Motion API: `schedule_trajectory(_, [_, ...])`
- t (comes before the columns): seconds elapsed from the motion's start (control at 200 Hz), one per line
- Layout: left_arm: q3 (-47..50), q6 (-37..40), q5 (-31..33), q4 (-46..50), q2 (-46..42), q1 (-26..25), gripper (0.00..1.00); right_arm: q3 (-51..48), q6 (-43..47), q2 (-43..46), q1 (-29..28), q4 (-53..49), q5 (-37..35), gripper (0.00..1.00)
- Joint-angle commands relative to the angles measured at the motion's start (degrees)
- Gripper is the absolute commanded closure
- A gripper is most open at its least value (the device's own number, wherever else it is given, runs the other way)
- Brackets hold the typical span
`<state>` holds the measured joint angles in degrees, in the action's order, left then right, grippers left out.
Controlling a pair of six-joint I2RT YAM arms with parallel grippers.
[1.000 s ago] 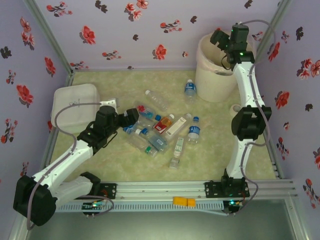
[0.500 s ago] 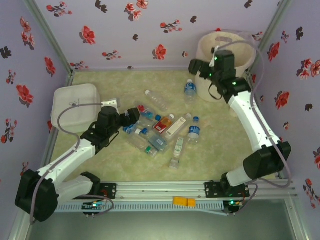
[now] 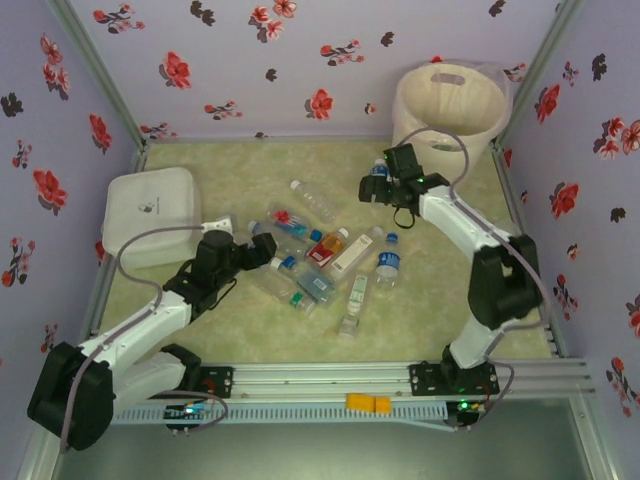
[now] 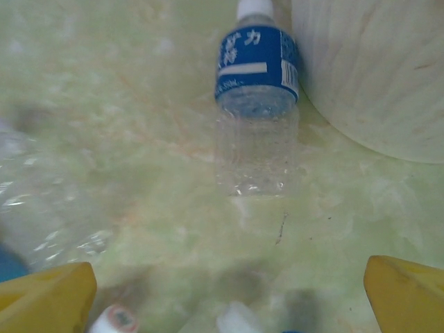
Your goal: Put the plastic bottles in the bin
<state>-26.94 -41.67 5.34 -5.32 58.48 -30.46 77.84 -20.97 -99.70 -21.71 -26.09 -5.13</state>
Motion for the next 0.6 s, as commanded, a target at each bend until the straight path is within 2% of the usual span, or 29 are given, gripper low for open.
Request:
schedule_trajectory(0.0, [0.26,-2.19,0.49,-1.23,-1.52,0.49,0.00,7.03,2.34,-6.05,-1.50,-2.74,-5.18,0.00])
schedule_trajectory(0.225, [-1.22,-1.96,0.58,-0.93,-0.94,0.48,0.00,18.49,4.07,-17.66,-3.42,-7.59,-13.66,0.00])
schedule_trajectory(0.315, [-2.27,-1.92,0.19,-0.79,-0.09,0.44,0.00,22.00,5.00,-21.20,-3.85,-9.00,-19.22,0.00])
schedule_trajectory(0.59, [-3.30,-1.96,-0.06,-0.74,0.72,0.44,0.00,28.94,8.19,-29.37,-4.04,-11.12,-24.55,0.00])
